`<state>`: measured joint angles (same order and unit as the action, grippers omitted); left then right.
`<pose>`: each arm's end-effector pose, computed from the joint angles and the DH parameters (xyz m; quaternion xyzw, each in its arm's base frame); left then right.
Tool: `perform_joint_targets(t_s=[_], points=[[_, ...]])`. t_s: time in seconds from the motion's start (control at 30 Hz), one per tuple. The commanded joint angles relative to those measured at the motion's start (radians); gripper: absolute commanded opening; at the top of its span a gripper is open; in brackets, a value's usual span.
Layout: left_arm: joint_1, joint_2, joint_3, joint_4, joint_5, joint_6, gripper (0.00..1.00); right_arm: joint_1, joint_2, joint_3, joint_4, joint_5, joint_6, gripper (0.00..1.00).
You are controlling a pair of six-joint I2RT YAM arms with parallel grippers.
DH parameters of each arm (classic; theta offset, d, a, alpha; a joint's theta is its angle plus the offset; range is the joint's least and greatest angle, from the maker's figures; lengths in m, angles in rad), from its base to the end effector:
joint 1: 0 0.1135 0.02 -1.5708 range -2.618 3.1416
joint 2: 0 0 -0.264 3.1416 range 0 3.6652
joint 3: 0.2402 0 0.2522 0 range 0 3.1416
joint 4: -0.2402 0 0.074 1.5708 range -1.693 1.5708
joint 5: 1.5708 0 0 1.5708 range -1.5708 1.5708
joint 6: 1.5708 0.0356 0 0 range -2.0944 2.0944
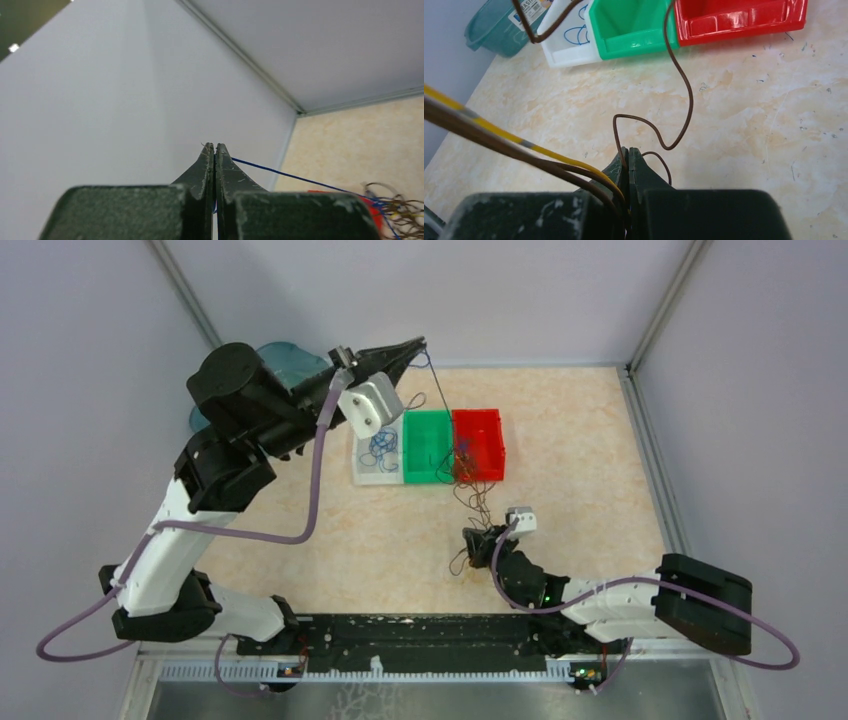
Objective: Untangle the cables
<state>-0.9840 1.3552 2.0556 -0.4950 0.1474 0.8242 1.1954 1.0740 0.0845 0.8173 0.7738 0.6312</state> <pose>0.1169 -0.1853 0.5974 0.5298 0.3442 -0.1081 0.7676 0.0880 0.1554 0.1568 0.0360 0.7483 0.2954 0.5929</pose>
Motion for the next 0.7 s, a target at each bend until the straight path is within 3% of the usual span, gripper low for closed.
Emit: perform_joint_targets(t_s=[0.0,0.27,0.3,0.37,0.4,0.47,0.5,0.67], points=[[-0.002,-0.035,0.004,0.512,-0.207,0.206,0.00,0.003,0.019,-0.033,-0.106,0.047,0.063,0.00],[-0.002,-0.008,-0.020,0.888,-0.269,0.396,0.00,0.003,0.032,-0.024,-0.150,0.060,0.084,0.00],[-0.002,-0.013,-0.017,0.842,-0.247,0.365,0.00,0.003,0.034,-0.025,-0.143,0.058,0.082,0.00],[-0.002,-0.028,0.016,0.595,-0.176,0.272,0.00,0.003,0.034,-0.017,-0.127,0.041,0.064,0.00],[-0.002,-0.043,0.008,0.496,-0.130,0.230,0.00,0.003,0.028,-0.008,-0.111,0.014,0.034,0.05],[-0.002,-0.087,-0.057,0.386,-0.049,0.146,0.00,0.003,0.003,0.024,-0.102,-0.038,-0.025,0.45],[-0.002,-0.109,-0.112,0.353,-0.023,0.124,0.00,0.003,-0.022,0.050,-0.115,-0.070,-0.058,0.55],[-0.002,-0.184,-0.270,0.235,0.040,0.067,0.00,0.003,-0.246,0.175,-0.223,-0.226,-0.208,0.76]])
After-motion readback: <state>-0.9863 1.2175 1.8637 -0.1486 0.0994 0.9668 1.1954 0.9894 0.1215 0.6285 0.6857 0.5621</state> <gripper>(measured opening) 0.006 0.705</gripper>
